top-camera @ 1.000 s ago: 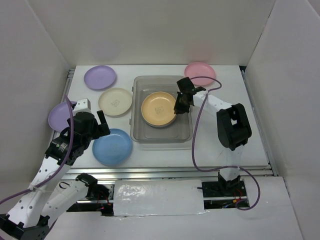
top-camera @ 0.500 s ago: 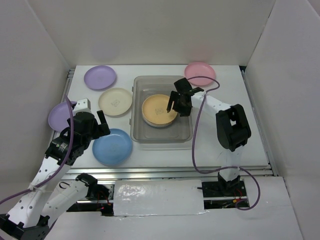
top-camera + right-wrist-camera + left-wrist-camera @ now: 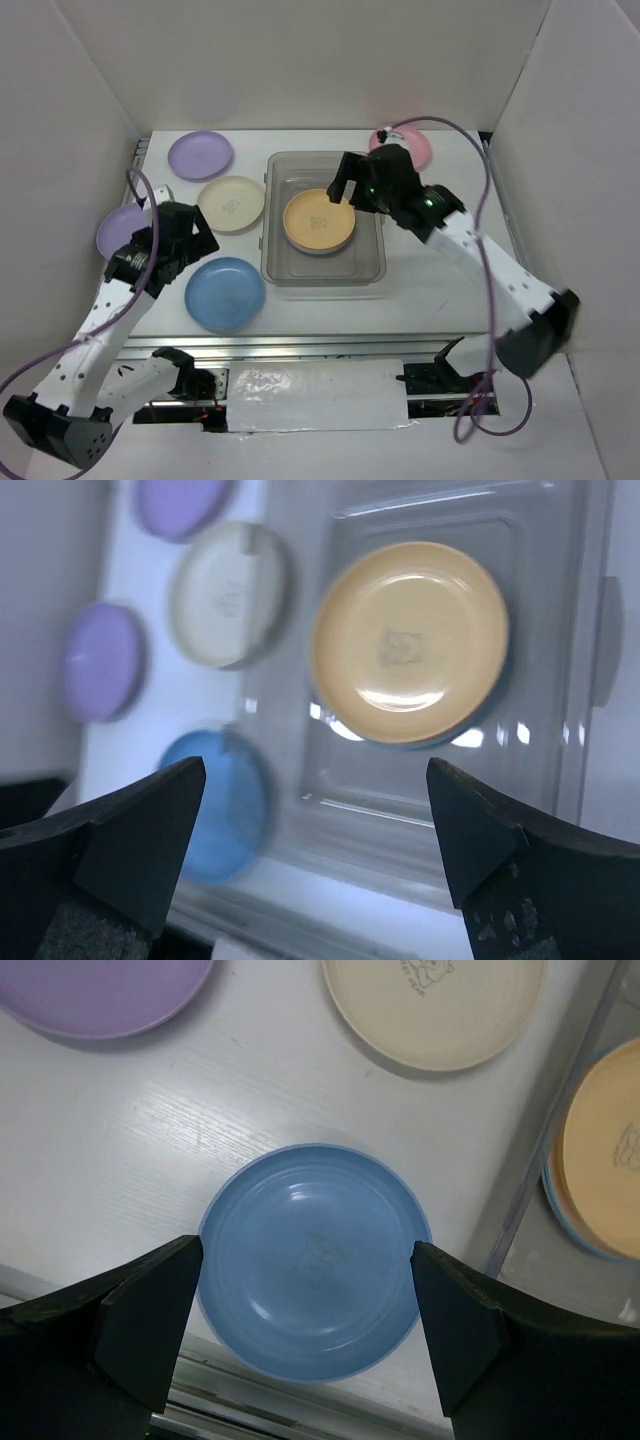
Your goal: Place the plates into the plastic bin on the countertop
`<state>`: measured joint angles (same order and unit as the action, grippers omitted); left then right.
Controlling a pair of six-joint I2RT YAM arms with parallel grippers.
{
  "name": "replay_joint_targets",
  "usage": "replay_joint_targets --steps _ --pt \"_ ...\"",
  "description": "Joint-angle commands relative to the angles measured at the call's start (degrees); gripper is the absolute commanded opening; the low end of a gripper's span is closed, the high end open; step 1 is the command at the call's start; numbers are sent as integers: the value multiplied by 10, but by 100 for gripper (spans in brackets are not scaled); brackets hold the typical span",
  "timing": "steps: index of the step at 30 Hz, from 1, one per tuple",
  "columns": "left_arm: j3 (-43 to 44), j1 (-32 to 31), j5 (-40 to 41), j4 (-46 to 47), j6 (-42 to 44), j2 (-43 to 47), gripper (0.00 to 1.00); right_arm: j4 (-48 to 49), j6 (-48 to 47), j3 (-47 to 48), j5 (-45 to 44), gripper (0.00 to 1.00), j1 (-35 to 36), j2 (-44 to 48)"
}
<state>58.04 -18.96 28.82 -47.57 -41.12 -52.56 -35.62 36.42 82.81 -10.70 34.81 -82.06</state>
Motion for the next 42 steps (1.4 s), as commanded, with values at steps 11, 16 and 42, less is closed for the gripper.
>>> replay_joint_targets --steps 11,16,42 --pt "91 215 -215 197 -41 -330 99 124 -18 -215 104 100 175 385" --pt "131 224 -223 246 -25 -438 99 157 -14 -247 148 100 213 429" --pt "235 202 -113 158 -95 -414 0 97 -14 -206 77 100 264 473"
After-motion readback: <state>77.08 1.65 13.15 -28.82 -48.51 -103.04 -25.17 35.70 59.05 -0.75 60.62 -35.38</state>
